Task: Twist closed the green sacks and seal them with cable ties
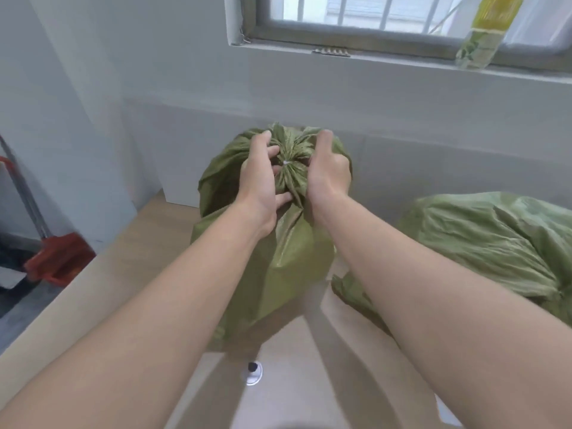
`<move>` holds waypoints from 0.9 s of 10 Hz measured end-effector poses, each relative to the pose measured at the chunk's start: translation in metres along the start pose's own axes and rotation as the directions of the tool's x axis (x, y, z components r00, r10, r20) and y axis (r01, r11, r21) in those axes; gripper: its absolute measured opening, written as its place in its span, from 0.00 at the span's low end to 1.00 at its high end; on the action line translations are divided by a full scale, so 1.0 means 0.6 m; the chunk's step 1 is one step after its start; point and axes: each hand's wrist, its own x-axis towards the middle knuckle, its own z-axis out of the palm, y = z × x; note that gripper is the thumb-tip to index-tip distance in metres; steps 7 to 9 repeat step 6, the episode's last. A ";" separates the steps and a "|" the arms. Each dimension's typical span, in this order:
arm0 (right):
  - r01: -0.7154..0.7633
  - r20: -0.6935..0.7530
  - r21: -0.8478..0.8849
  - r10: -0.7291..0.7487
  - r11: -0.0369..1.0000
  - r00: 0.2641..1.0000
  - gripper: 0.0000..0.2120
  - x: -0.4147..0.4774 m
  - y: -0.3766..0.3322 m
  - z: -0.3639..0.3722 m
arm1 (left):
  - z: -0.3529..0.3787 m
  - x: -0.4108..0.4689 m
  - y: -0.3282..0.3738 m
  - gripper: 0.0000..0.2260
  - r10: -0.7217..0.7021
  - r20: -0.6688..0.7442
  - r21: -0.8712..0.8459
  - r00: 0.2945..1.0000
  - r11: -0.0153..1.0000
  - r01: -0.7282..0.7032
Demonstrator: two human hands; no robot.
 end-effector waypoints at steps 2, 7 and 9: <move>0.093 -0.073 -0.118 -0.102 0.989 0.992 0.27 0.071 0.107 -0.054 | 0.046 0.061 -0.118 0.24 -0.084 0.090 0.060 0.992 0.995 0.079; 0.018 0.037 -0.117 -0.014 0.993 0.999 0.27 -0.019 0.094 -0.139 | 0.041 -0.039 -0.102 0.24 -0.182 0.048 0.347 0.982 0.925 0.154; 0.018 0.037 -0.117 -0.014 0.993 0.999 0.27 -0.019 0.094 -0.139 | 0.041 -0.039 -0.102 0.24 -0.182 0.048 0.347 0.982 0.925 0.154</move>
